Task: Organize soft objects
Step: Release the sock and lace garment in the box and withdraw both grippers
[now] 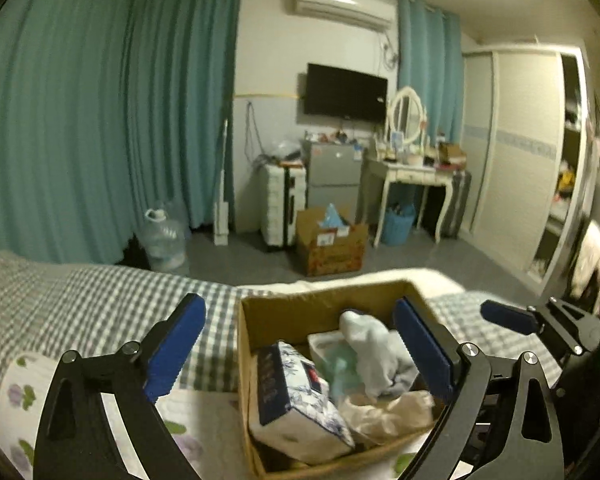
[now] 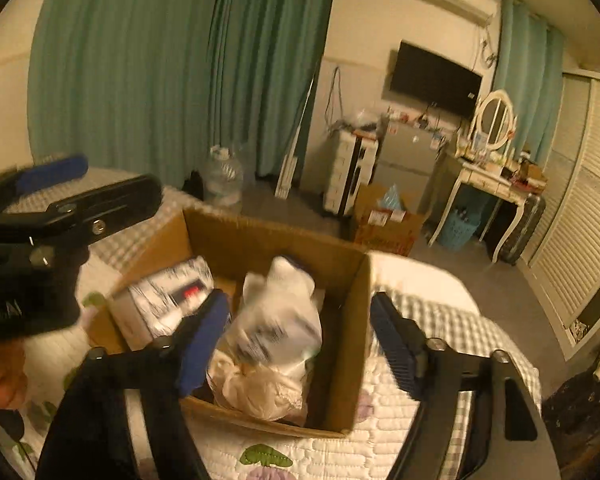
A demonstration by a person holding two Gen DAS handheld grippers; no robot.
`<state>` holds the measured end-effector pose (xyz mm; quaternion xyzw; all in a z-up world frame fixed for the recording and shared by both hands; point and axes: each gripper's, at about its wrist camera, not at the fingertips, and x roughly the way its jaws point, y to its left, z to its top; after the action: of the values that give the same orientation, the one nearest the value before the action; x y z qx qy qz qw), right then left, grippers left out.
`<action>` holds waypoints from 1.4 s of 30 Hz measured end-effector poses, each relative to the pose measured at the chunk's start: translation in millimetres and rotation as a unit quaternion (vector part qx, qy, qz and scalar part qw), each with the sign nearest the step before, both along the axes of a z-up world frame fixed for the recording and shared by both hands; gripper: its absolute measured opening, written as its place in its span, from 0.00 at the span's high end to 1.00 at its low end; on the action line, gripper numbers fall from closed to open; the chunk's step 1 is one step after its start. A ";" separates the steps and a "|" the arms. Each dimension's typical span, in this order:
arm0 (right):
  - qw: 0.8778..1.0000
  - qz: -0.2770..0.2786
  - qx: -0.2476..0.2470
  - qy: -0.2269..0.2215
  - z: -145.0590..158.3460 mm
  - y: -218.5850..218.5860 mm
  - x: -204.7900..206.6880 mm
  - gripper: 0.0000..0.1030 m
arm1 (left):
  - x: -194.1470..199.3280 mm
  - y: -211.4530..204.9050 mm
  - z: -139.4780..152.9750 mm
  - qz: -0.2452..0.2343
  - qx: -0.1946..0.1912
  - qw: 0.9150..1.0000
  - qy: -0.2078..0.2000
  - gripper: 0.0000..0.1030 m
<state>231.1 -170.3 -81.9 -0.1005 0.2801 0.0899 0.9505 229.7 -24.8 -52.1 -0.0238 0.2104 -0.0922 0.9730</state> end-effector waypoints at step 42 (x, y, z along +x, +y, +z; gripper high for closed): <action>0.998 -0.005 0.045 -0.041 83.6 -28.1 -152.4 0.00 | -147.3 30.5 32.3 0.062 0.028 0.996 -0.049 0.00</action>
<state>78.7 -198.4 1.7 -0.0595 0.2373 0.0940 0.9650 82.5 5.7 -19.8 -0.0049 0.1629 -0.0265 0.9863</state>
